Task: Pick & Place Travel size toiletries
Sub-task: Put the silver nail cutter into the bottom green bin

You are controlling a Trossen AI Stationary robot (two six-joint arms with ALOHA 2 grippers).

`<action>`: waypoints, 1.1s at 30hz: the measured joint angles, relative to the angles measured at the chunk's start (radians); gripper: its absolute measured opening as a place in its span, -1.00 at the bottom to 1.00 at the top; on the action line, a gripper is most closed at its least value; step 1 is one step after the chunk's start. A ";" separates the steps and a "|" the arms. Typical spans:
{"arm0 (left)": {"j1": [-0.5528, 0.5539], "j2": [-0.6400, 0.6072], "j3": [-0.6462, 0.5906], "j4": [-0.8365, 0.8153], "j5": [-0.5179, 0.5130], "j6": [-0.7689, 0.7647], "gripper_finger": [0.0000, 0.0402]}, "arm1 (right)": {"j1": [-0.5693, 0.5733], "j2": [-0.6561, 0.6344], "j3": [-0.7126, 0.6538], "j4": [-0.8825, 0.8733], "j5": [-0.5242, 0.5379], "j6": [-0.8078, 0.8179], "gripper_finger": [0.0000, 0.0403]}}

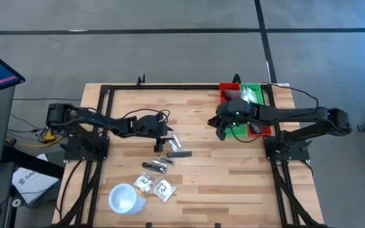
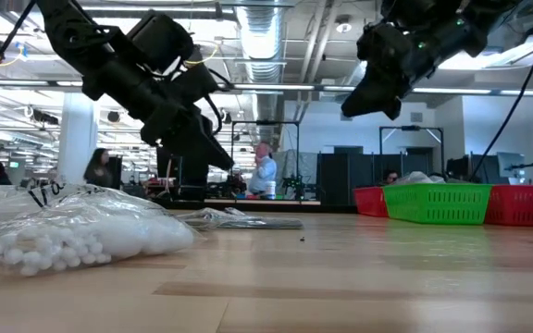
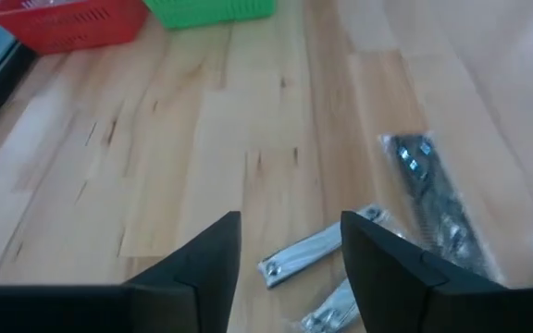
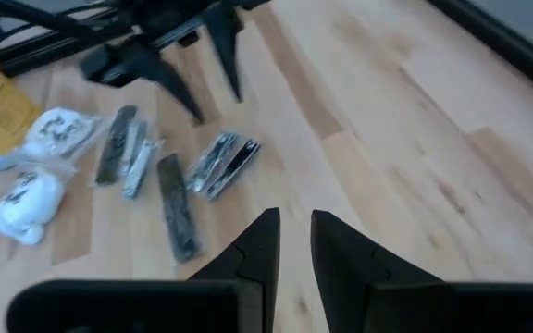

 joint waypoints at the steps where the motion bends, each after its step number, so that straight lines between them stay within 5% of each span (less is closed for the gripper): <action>1: 0.003 0.004 0.000 -0.004 0.000 0.017 -0.11 | 0.009 -0.009 -0.001 -0.006 0.000 0.008 -0.72; 16: 0.054 0.184 0.054 0.052 0.085 0.143 -0.16 | 0.195 -0.147 0.000 -0.047 0.008 0.031 -0.72; 33: 0.092 0.182 0.054 0.037 0.201 0.226 -0.19 | 0.221 -0.149 0.000 -0.059 0.011 0.031 -0.72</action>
